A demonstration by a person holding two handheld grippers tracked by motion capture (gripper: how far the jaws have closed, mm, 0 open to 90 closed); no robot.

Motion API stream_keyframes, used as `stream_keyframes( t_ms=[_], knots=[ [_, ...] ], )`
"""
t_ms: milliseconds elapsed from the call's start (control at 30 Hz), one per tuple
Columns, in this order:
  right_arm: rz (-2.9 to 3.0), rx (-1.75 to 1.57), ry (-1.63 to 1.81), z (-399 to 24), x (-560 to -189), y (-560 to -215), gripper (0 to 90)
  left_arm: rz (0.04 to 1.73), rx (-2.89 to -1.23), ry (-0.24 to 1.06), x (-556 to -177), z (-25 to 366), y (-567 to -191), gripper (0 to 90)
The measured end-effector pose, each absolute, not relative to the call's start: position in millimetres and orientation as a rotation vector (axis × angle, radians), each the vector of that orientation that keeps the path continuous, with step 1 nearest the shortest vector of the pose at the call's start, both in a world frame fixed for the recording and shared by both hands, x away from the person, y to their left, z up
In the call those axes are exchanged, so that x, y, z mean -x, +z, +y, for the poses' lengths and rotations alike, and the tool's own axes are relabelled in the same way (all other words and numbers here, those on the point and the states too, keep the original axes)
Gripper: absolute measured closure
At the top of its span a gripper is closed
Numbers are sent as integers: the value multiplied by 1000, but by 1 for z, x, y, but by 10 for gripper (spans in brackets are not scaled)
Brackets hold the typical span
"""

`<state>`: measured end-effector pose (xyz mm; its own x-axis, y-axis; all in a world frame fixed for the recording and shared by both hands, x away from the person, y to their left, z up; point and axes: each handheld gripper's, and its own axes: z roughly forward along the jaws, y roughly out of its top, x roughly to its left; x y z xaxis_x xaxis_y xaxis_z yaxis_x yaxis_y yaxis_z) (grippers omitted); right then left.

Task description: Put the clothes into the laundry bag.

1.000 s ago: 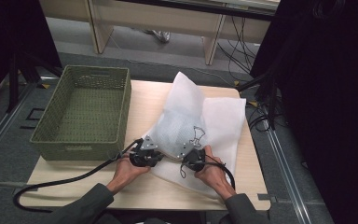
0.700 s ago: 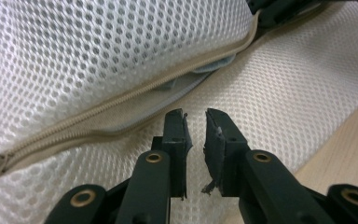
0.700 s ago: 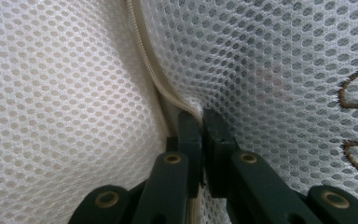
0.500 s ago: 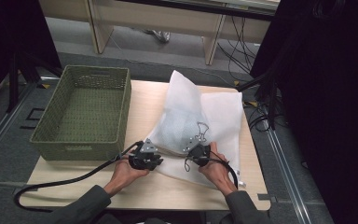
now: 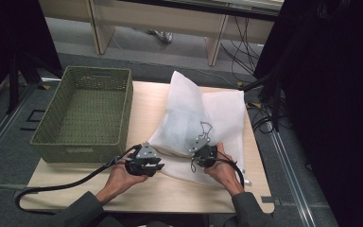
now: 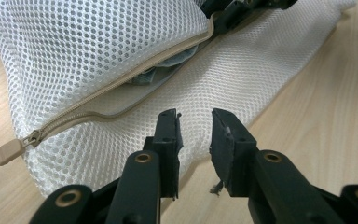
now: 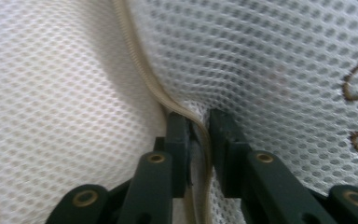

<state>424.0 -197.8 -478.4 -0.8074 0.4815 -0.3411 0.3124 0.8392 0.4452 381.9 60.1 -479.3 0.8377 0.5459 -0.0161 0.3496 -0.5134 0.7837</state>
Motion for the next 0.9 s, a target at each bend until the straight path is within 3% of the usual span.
stream_keyframes(
  t_ms=[300, 633, 767, 900],
  knots=[
    [2540, -502, 517, -195, -415, -470, 862, 660, -2165, 282, -379, 60, -481, 665],
    [2549, -542, 560, -196, -410, -463, 809, 723, -2087, 243, -390, 46, -497, 688],
    [2529, -557, 561, -194, -412, -463, 805, 729, -2061, 289, -396, 44, -501, 692],
    [2532, -487, 539, -188, -411, -459, 878, 719, -2054, 299, -400, 43, -501, 697]
  ],
)
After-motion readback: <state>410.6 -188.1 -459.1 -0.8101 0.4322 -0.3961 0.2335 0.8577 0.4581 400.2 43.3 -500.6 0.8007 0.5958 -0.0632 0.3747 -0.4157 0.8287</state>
